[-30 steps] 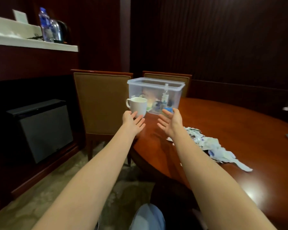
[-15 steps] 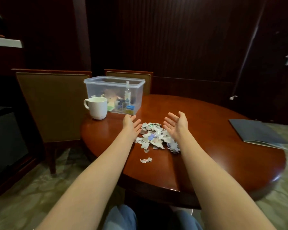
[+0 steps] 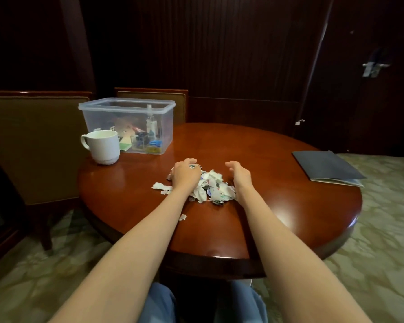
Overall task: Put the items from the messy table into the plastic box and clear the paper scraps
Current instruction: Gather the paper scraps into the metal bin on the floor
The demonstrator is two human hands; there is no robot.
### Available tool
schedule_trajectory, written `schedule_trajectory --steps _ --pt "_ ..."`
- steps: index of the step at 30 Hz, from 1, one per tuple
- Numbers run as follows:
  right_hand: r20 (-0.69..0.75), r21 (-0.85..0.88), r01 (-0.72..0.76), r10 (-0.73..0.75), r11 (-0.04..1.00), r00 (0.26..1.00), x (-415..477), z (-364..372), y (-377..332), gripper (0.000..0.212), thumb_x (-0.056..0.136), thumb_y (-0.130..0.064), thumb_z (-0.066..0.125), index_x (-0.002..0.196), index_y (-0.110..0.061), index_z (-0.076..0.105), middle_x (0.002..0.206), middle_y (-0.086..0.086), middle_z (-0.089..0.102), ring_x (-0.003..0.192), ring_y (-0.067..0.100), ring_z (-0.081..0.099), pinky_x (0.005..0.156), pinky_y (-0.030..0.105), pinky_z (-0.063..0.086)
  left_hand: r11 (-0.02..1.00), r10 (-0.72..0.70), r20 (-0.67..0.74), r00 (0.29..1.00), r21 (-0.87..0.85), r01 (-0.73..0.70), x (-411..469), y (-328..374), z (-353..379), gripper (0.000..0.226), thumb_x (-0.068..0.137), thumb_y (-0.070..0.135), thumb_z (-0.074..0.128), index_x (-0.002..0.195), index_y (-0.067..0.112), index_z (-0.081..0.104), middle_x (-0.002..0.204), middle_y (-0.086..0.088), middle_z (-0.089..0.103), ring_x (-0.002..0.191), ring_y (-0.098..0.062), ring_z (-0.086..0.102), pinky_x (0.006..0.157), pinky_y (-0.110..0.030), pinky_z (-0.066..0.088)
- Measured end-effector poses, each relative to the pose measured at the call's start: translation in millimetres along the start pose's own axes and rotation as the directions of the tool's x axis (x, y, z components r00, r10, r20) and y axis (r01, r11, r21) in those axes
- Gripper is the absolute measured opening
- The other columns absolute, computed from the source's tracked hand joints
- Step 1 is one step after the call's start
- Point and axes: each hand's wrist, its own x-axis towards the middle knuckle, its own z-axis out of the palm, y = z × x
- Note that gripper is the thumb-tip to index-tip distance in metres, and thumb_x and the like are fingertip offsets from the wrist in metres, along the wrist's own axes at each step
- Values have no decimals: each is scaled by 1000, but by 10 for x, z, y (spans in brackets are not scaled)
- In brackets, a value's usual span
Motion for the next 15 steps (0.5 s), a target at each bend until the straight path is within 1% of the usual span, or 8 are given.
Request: schedule_trajectory --steps 1,3,5,6,8,11,13,15 --pt "9 -28 10 -10 1000 1000 -1 32 2 42 93 -26 47 132 -10 52 140 7 47 128 24 42 98 33 35 991 -20 -18 1000 131 22 11 -2 21 38 92 24 43 129 26 53 140 -8 44 128 -26 41 113 -44 23" --pt "35 -132 79 -75 988 997 -14 95 25 39 95 -21 44 130 -8 53 137 6 51 125 23 47 102 32 36 947 -143 -7 990 290 139 4 27 36 42 95 32 37 136 27 46 147 -8 35 141 -29 21 116 -51 1" --pt "69 -225 158 -146 961 987 -50 164 62 39 96 -16 40 133 -10 52 134 4 54 114 20 55 90 23 40 934 -215 33 976 300 196 -3 44 54 45 97 33 29 139 25 42 148 -9 36 140 -30 23 116 -49 3" --pt "83 -252 177 -161 951 983 -62 200 74 40 96 -15 38 134 -11 51 132 3 56 99 18 60 79 20 42 945 -198 55 979 277 176 1 48 79 45 98 32 27 140 24 42 147 -8 38 138 -29 28 116 -46 9" --pt "93 -277 204 -185 939 978 -61 275 85 40 96 -16 37 134 -13 50 131 5 57 80 15 57 66 18 42 981 -150 100 984 135 136 -5 101 112 45 99 30 26 140 22 42 144 -7 43 133 -28 38 111 -38 26" --pt "100 -278 203 -181 939 978 -54 380 77 40 97 -18 37 135 -14 48 136 8 53 110 19 54 95 33 44 929 -199 163 966 -284 239 -49 266 167 40 100 24 32 134 13 49 135 -10 52 123 -27 49 95 -31 40" --pt "83 -239 187 -172 953 982 -36 416 80 38 97 -21 42 134 -14 49 133 6 55 118 21 53 93 30 43 839 -228 175 958 -463 284 -84 340 177 37 98 21 37 129 9 54 131 -10 55 121 -26 51 96 -33 42" --pt "28 -178 187 -185 966 982 -3 415 81 35 96 -18 46 131 -14 51 130 4 56 116 20 54 83 24 41 801 -223 168 960 -530 279 -69 340 199 36 96 18 40 126 8 57 128 -9 57 119 -25 52 95 -33 43"
